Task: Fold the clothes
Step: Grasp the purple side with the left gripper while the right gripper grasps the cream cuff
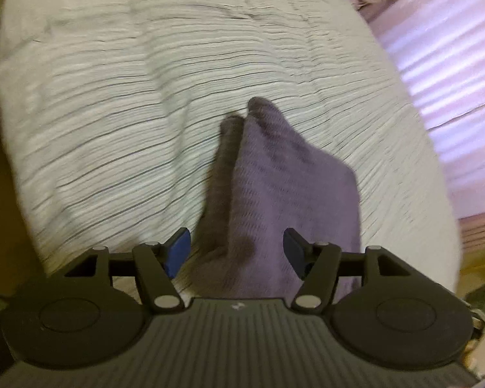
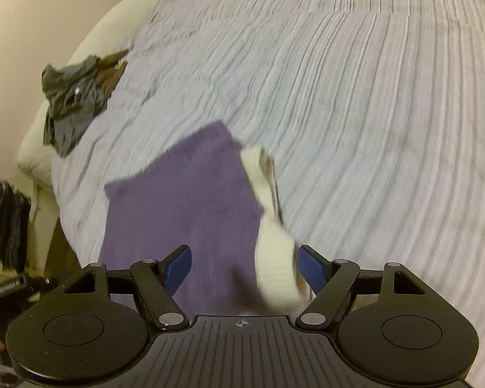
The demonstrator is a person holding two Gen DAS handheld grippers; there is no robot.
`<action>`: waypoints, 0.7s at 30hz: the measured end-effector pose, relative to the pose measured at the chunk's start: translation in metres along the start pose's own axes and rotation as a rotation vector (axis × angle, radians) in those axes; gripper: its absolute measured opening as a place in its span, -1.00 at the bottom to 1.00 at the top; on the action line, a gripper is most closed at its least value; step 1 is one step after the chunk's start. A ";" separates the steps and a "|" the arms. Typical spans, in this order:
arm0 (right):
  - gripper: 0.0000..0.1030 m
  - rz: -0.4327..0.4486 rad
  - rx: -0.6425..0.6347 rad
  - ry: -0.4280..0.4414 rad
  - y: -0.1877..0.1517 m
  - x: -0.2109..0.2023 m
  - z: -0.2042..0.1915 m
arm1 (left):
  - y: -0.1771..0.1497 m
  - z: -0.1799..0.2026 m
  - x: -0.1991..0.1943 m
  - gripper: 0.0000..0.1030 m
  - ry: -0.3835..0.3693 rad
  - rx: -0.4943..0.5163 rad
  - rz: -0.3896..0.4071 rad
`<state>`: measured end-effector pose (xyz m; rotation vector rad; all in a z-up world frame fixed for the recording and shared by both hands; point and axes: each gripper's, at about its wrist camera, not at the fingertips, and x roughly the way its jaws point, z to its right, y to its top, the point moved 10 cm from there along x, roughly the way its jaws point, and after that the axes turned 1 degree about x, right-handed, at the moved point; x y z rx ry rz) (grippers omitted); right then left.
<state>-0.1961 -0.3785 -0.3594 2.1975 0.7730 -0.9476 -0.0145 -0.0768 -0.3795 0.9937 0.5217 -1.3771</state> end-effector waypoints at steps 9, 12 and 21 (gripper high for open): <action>0.47 -0.017 -0.024 0.027 0.029 0.051 0.016 | 0.017 -0.009 0.061 0.17 -0.188 0.008 -0.030; 0.47 -0.046 0.008 0.063 0.029 0.064 0.020 | 0.019 -0.016 0.079 0.19 -0.237 -0.030 -0.043; 0.59 -0.126 0.178 0.198 0.032 0.087 0.042 | 0.022 -0.033 0.109 0.23 -0.352 -0.194 -0.081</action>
